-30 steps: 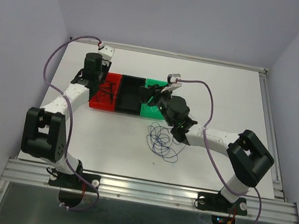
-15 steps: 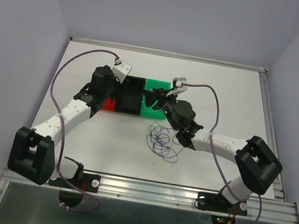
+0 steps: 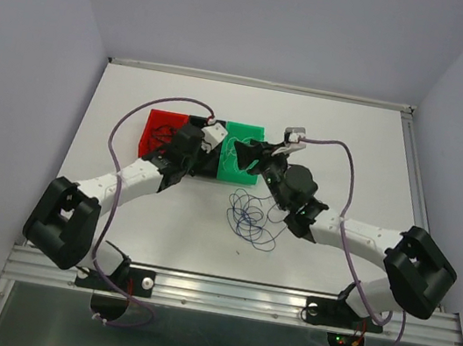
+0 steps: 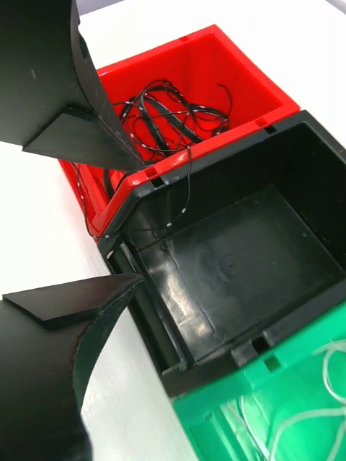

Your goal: Untangle the cables

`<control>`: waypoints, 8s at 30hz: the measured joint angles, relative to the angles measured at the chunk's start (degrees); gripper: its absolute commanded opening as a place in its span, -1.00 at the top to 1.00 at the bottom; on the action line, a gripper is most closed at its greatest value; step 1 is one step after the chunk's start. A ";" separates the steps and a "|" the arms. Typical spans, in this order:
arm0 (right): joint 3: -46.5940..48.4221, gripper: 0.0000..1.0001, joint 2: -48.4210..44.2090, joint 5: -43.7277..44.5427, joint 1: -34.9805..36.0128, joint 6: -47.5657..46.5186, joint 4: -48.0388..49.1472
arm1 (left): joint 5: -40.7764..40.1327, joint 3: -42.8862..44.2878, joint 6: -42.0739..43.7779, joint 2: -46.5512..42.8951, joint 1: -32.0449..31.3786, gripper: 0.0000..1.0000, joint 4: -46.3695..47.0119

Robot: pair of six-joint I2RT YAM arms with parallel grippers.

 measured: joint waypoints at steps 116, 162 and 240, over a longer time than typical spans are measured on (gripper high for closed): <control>5.20 -0.50 -8.79 8.50 -15.80 6.78 -68.74 | 5.64 -7.56 -2.27 -12.59 9.66 -0.57 15.96; -1.33 0.16 -17.27 -8.37 -21.86 -1.38 -43.50 | 5.90 -10.45 -0.61 -16.52 8.20 -0.57 18.29; 5.01 0.99 -37.48 -32.17 -21.84 8.35 -26.77 | 59.01 4.94 -19.04 16.94 -8.94 -0.79 37.97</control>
